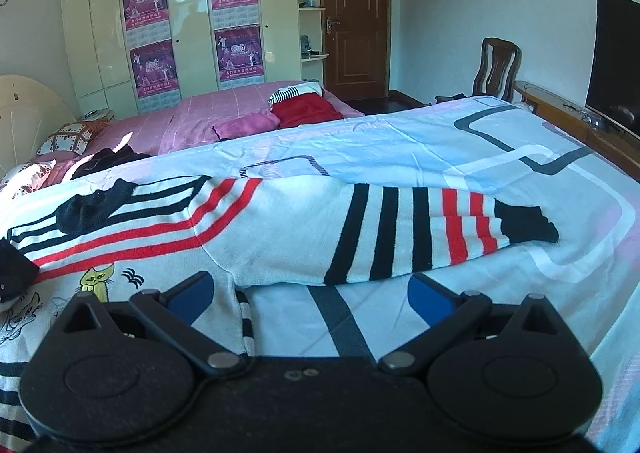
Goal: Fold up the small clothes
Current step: 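Fold the held sleeve across the sweater body while the right gripper grasps the other cuff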
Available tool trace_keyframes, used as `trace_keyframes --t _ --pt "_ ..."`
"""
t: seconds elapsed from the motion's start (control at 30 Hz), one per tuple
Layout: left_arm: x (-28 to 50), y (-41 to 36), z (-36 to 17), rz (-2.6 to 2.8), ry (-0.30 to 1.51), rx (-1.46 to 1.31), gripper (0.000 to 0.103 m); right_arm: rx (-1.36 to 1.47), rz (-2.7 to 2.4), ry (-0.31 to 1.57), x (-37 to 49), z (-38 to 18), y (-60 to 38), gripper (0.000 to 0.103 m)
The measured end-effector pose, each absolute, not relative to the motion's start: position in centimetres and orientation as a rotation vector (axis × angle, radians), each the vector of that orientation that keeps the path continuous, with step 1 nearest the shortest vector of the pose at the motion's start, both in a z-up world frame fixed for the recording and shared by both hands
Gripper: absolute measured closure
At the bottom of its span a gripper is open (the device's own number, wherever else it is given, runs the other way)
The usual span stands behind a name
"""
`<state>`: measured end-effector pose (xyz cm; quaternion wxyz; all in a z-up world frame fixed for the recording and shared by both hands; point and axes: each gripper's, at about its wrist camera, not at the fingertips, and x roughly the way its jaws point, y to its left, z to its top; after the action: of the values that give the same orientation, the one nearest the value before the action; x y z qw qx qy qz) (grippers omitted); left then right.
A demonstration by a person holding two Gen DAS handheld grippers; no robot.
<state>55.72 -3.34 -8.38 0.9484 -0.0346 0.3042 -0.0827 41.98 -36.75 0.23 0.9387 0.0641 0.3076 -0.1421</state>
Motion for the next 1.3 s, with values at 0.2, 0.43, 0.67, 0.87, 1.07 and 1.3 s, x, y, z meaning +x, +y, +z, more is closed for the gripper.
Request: trace_keyframes --t 0.2,0.43,0.67,0.87,1.07,1.3 --pt "48.5 0.8 -6.1 -0.081 0.496 -0.089 0.020 0.220 -0.203 0.627 42.6 0.1 -34.7 0.000" --pt "46.1 10.7 -8.8 0.092 0.568 -0.061 0.020 0.328 0.073 0.645 46.6 -2.0 -24.8 0.026" --pt "48.5 13.5 -11.6 0.082 0.608 -0.097 0.020 0.455 0.160 0.741 49.9 -4.4 -18.7 0.035" --pt "49.6 14.9 -12.3 0.099 0.612 -0.123 0.020 0.588 0.140 0.784 51.2 -6.4 -18.4 0.033" --pt "50.4 15.0 -13.0 0.099 0.644 -0.073 0.020 0.571 0.139 0.792 53.2 -6.6 -18.2 0.095" --pt "49.7 15.9 -12.9 0.145 0.631 -0.091 0.020 0.358 0.229 0.582 52.1 -0.6 -17.8 0.096"
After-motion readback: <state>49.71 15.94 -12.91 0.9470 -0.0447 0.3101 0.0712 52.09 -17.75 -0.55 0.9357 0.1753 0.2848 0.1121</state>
